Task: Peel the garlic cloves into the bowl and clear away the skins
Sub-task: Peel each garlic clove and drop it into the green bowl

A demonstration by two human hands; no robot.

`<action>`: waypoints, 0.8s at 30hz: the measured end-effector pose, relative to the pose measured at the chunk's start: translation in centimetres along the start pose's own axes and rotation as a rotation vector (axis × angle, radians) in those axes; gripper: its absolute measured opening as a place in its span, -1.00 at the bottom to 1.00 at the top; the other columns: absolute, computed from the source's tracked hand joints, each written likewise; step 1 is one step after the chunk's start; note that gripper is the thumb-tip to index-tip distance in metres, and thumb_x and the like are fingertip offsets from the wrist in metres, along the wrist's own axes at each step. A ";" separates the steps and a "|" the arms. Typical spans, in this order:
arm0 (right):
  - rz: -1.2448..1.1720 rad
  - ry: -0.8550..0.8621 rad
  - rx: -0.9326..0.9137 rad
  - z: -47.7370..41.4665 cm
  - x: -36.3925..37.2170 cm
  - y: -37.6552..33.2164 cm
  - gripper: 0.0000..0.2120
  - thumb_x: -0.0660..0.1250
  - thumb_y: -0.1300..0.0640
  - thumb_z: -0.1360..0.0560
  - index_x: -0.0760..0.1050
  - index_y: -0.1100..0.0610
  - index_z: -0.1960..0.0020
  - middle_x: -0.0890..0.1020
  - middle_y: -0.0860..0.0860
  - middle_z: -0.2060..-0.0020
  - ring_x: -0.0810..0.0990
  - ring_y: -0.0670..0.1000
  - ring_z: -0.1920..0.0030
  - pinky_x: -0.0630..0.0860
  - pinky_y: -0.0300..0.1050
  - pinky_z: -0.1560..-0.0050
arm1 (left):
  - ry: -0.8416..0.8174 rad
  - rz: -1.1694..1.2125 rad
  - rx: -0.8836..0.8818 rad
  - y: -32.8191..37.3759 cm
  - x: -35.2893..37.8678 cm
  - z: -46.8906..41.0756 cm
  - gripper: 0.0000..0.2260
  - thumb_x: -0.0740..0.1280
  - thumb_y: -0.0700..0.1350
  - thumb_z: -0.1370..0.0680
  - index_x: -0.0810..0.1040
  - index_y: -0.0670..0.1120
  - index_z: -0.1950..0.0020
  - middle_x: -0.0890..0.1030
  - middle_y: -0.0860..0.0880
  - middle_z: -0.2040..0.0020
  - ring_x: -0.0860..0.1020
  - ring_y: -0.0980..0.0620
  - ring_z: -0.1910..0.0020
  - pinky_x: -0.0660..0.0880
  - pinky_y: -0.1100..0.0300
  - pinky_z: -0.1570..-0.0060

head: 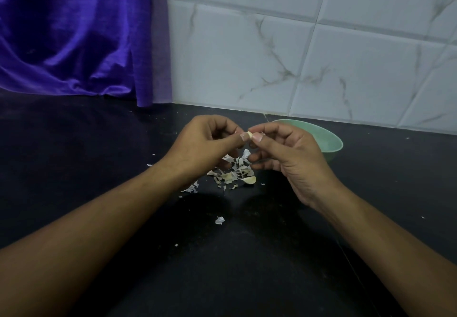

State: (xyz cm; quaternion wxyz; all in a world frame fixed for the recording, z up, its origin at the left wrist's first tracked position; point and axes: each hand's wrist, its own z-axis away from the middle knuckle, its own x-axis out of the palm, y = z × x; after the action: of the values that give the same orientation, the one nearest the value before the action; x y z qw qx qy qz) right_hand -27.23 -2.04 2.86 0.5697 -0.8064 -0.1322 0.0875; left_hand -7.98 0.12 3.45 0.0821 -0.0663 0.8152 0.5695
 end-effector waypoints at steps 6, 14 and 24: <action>0.104 -0.026 -0.050 -0.1 -0.1 0.1 -0.83 0.46 0.29 -0.54 0.65 0.26 -0.13 0.72 0.12 0.22 0.69 0.09 0.25 0.67 -0.03 0.18 | 0.003 0.019 -0.008 -0.3 0.0 -0.1 -0.87 0.48 -0.12 -0.58 0.69 -0.19 0.02 0.71 -0.21 0.11 0.67 -0.01 0.19 0.67 -0.01 0.18; 0.197 -0.015 -0.114 -0.3 -0.1 0.6 -0.89 0.46 0.31 -0.55 0.63 0.23 -0.07 0.73 0.16 0.17 0.73 0.16 0.23 0.66 0.06 0.16 | 0.007 -0.071 0.028 -0.5 -0.1 -0.2 -0.89 0.48 -0.06 -0.58 0.72 -0.08 0.08 0.73 -0.09 0.16 0.71 0.00 0.16 0.65 0.02 0.22; 0.263 -0.004 -0.174 -0.2 -0.1 0.9 -0.88 0.50 0.34 -0.51 0.65 0.24 -0.03 0.75 0.15 0.18 0.74 0.22 0.21 0.70 0.05 0.17 | 0.016 -0.142 0.022 -0.4 -0.1 -0.2 -0.91 0.50 -0.07 -0.57 0.74 -0.06 0.09 0.74 -0.07 0.22 0.70 0.03 0.22 0.60 0.12 0.26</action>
State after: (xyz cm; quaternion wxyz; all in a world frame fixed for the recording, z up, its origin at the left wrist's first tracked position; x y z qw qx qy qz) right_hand -27.11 -2.55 2.05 0.4810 -0.8630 -0.0334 0.1512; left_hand -7.81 -0.21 3.14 0.1168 -0.1277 0.8152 0.5528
